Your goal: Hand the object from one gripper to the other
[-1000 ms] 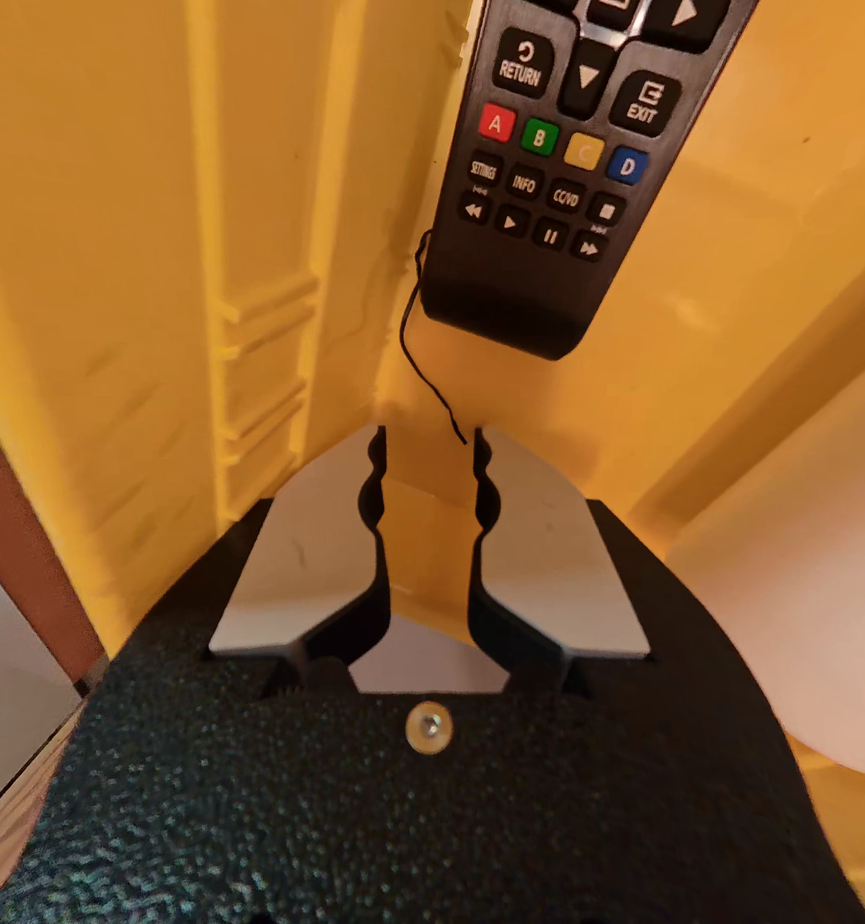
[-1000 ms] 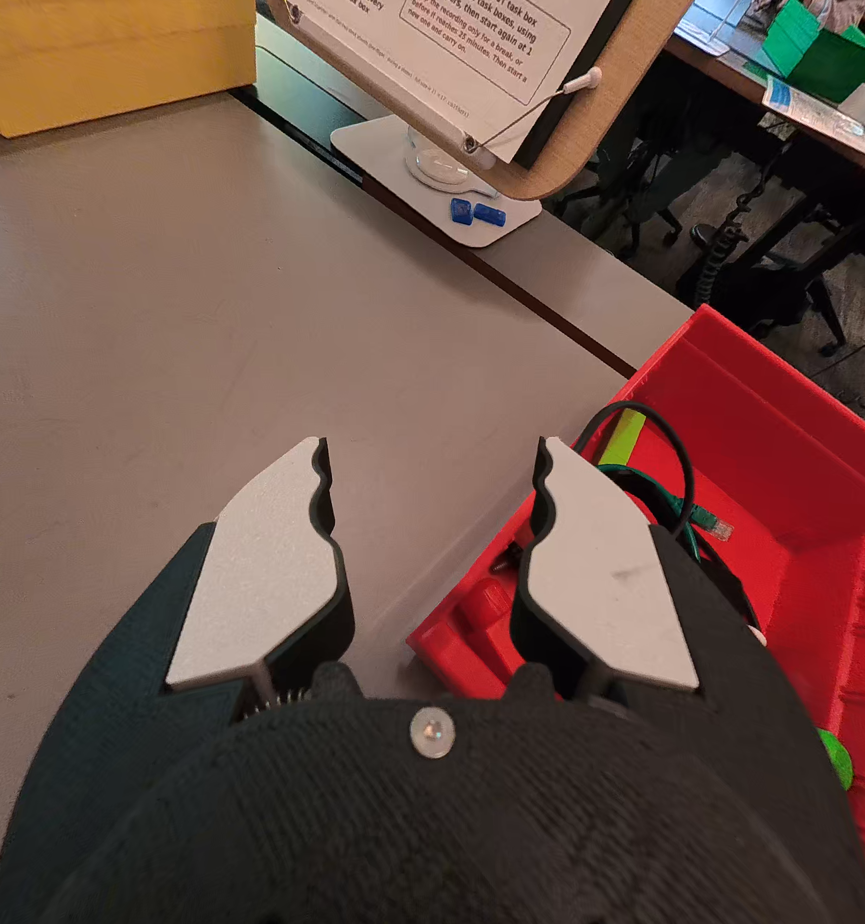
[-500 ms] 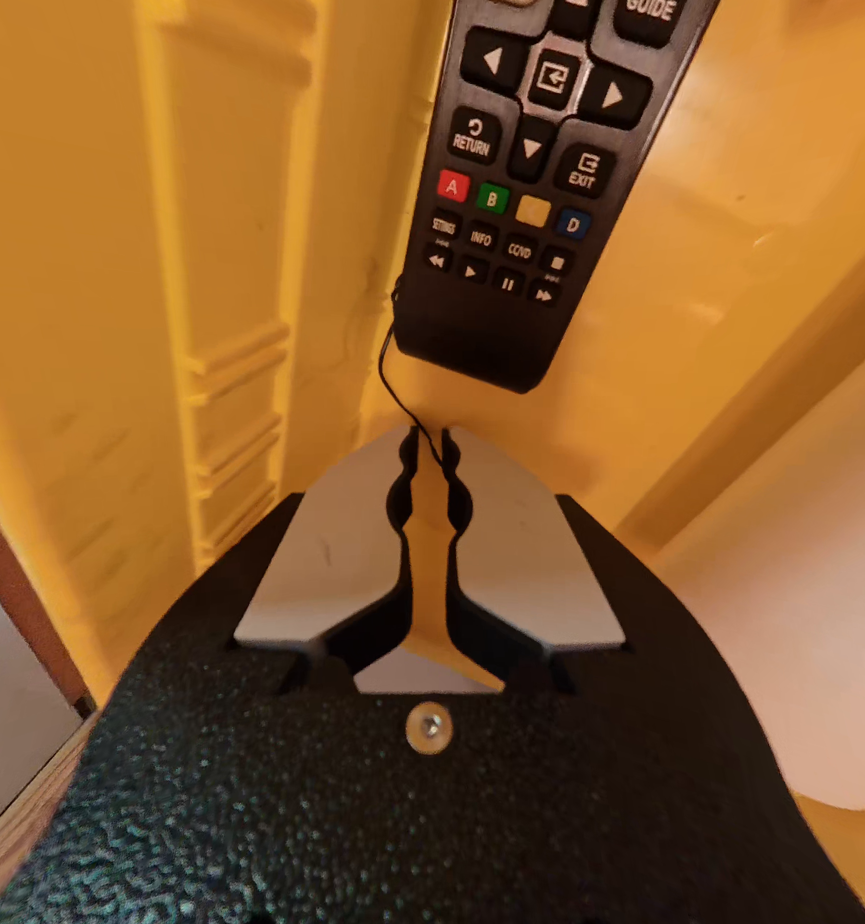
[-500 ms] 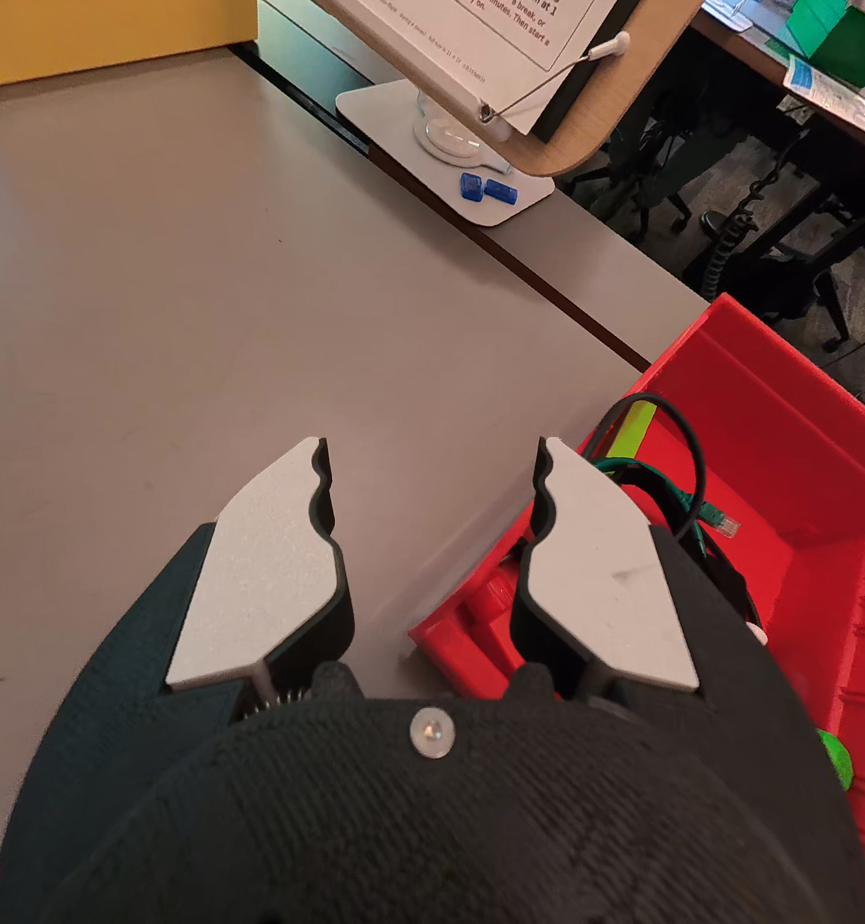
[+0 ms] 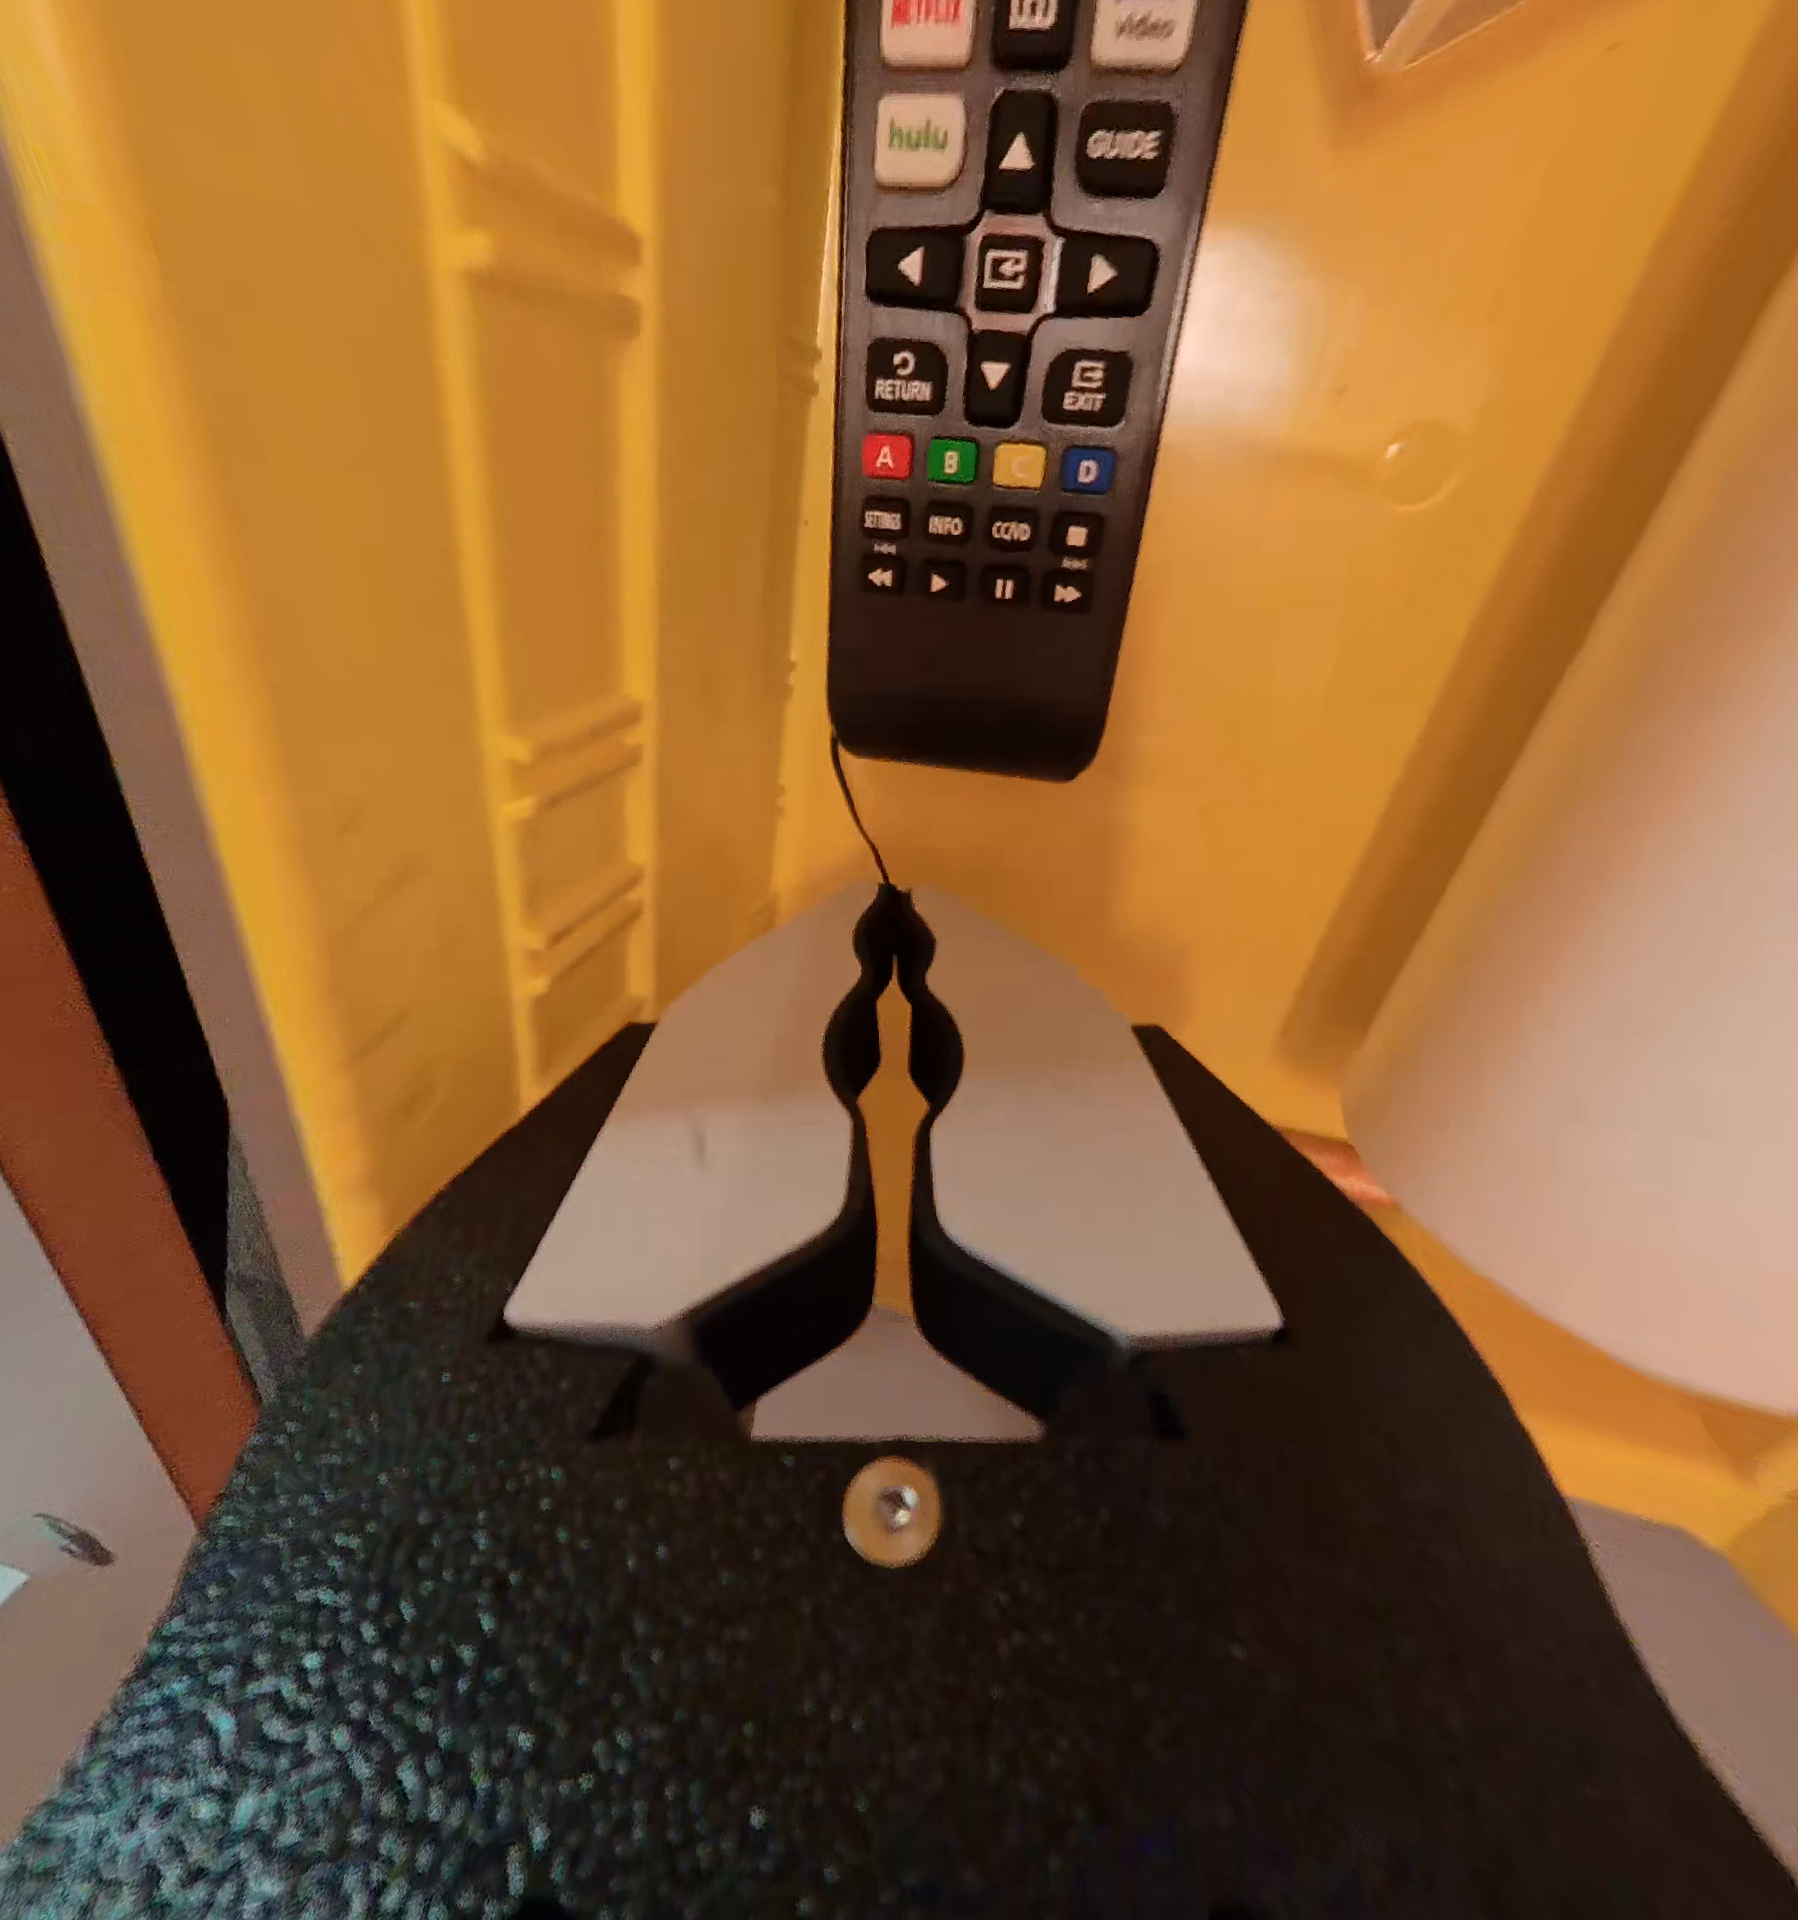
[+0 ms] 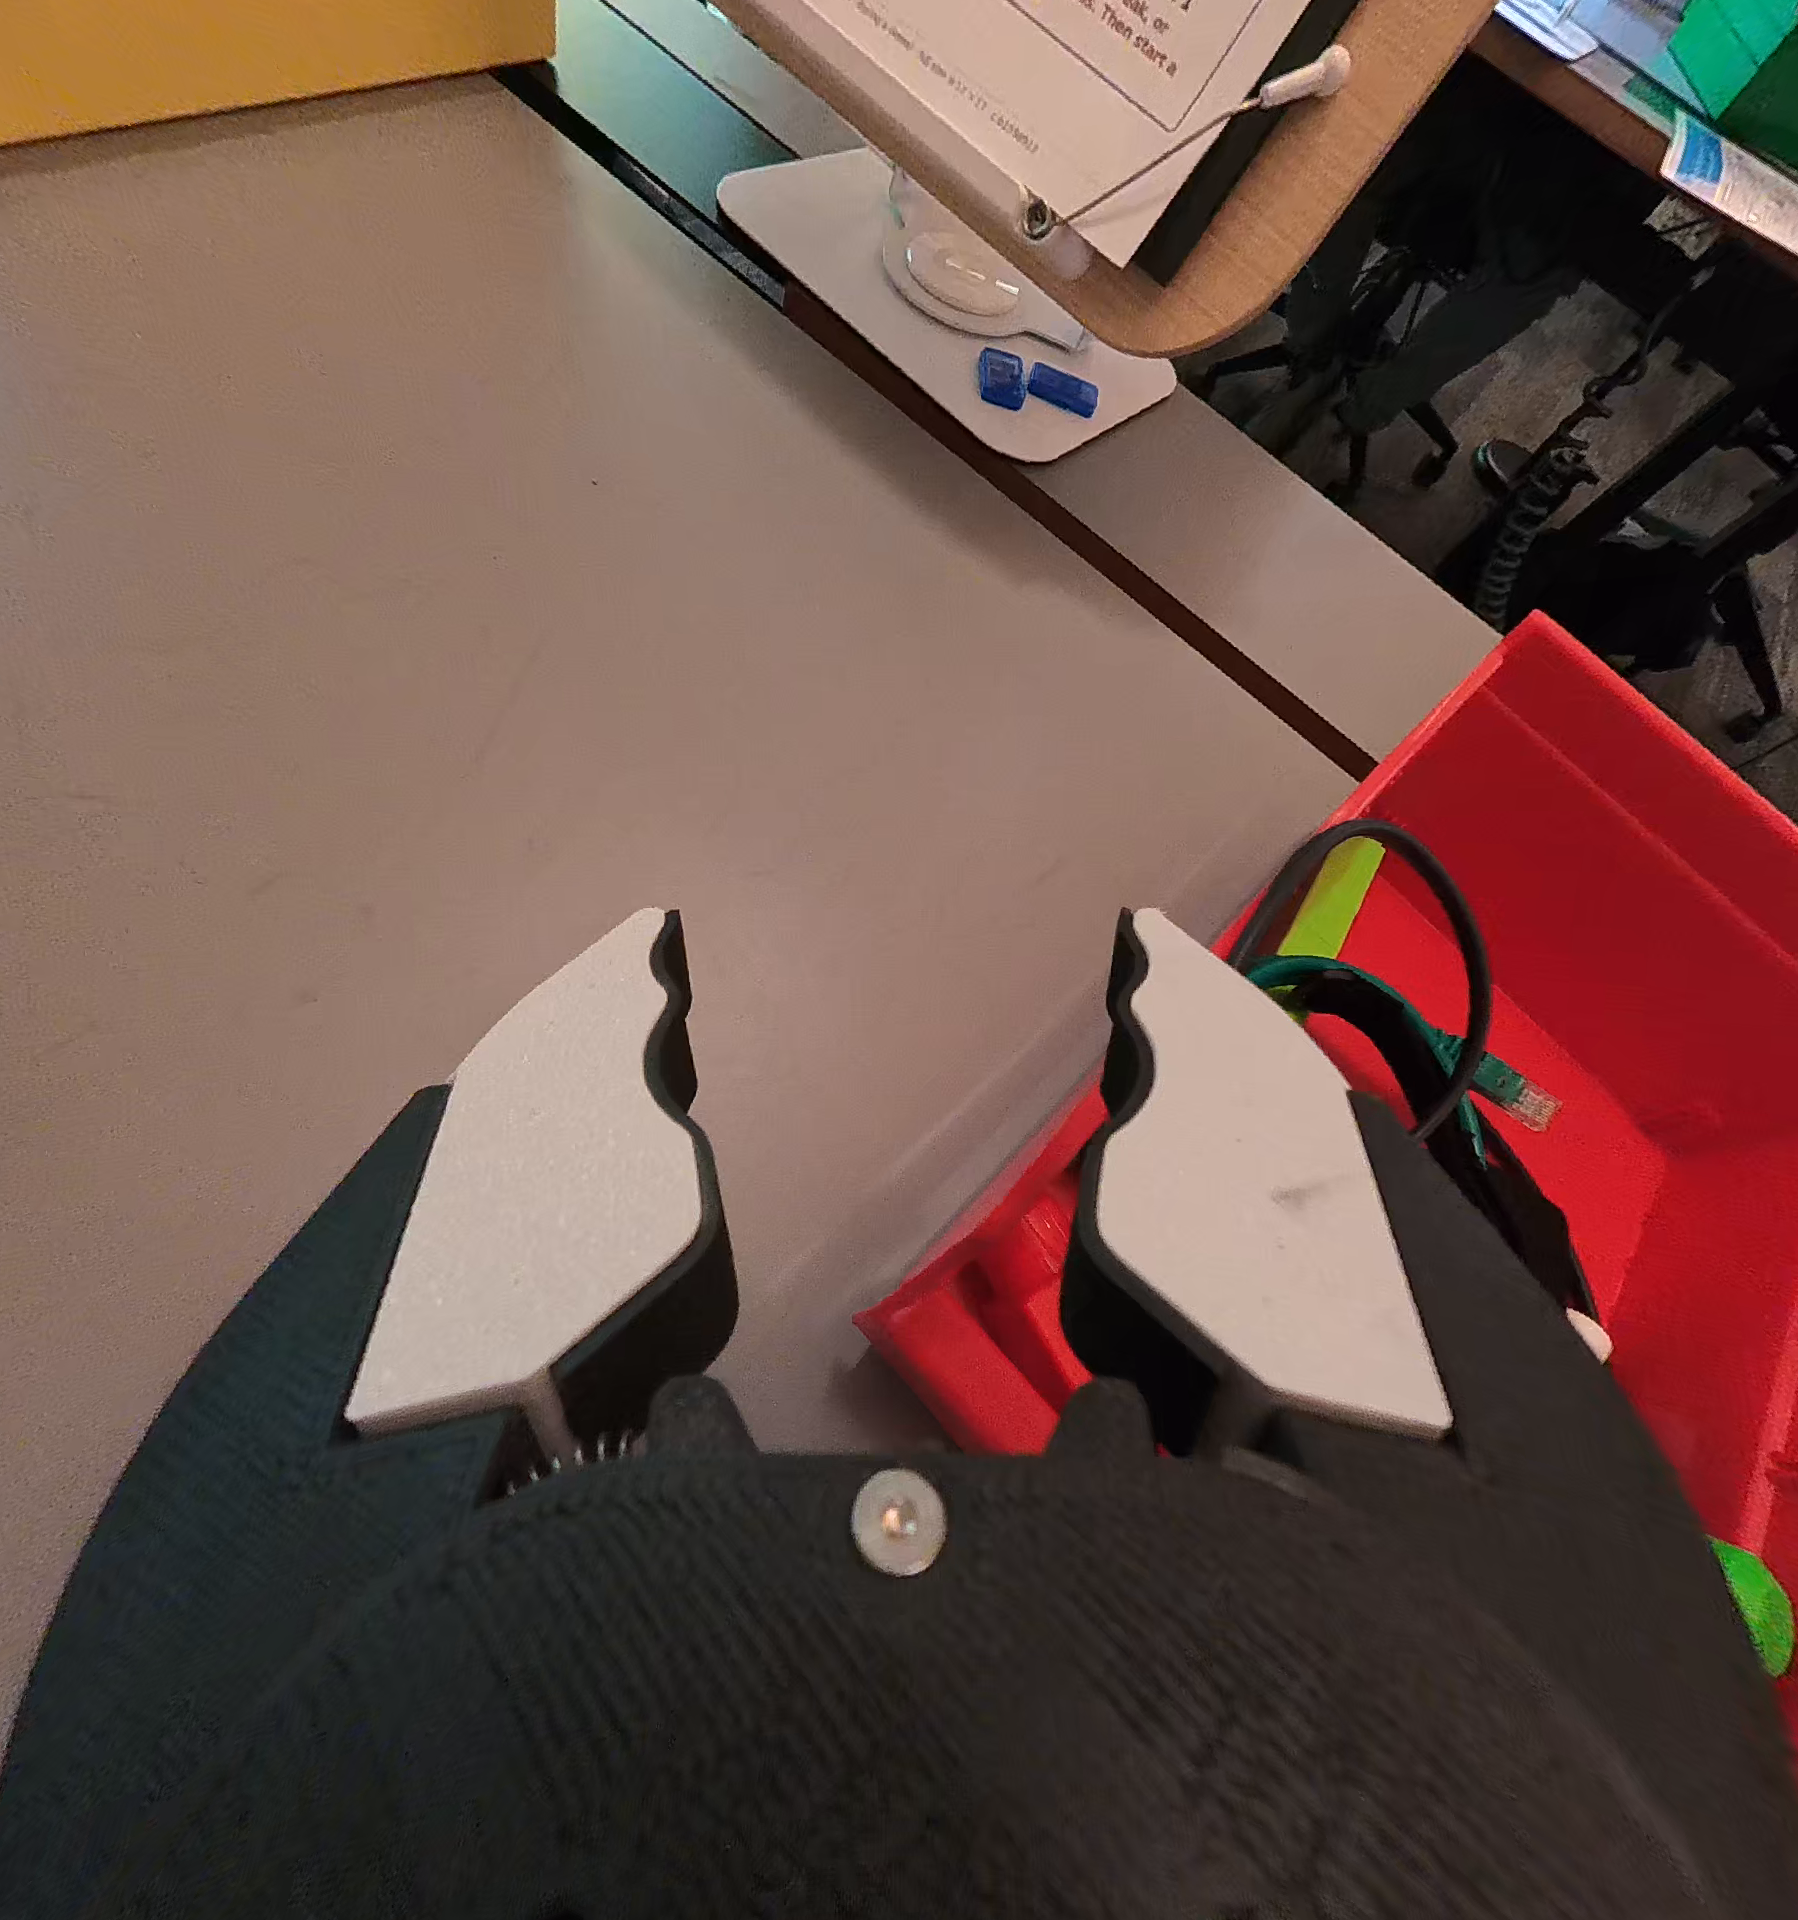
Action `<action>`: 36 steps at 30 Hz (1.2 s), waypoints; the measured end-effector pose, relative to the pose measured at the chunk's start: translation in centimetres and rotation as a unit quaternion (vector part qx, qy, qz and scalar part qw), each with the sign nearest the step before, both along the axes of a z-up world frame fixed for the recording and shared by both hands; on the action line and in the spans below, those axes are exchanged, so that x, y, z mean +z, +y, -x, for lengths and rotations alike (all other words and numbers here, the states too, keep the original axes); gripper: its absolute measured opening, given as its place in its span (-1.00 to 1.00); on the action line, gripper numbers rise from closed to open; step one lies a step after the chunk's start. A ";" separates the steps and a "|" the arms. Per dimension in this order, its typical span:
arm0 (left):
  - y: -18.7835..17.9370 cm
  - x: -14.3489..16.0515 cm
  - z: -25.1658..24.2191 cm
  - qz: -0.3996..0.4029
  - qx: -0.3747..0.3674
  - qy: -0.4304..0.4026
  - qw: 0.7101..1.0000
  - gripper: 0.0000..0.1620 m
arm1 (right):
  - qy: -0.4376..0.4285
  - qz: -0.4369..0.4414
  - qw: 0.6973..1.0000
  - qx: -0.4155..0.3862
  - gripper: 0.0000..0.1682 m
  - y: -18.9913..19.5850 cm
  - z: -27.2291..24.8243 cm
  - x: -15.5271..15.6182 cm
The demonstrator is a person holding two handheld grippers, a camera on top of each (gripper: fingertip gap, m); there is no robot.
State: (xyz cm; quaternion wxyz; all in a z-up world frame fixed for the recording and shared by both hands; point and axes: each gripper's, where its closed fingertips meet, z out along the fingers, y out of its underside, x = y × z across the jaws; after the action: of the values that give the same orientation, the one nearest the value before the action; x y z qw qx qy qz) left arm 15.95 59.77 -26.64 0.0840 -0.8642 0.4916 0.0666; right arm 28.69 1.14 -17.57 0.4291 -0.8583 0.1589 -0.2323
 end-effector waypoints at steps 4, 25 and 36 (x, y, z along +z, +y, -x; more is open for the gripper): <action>-0.6 2.5 -0.8 0.013 -0.033 -0.040 0.999 -1.00 | -0.003 -0.007 1.000 0.005 -0.08 0.4 0.3 0.4; -0.4 -1.5 1.6 0.034 -0.011 0.058 0.998 -0.71 | -0.004 0.005 1.000 0.026 -0.08 1.3 1.1 0.1; 0.2 -1.8 1.3 0.032 -0.031 0.048 0.998 -1.00 | 0.002 0.011 1.000 0.022 -0.08 1.2 0.8 -0.6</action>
State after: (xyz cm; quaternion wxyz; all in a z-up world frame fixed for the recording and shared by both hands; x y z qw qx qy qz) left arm 14.70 59.96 -28.46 0.0348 -0.8465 0.5236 0.0901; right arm 27.91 2.30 -18.17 0.4241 -0.8668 0.1378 -0.2232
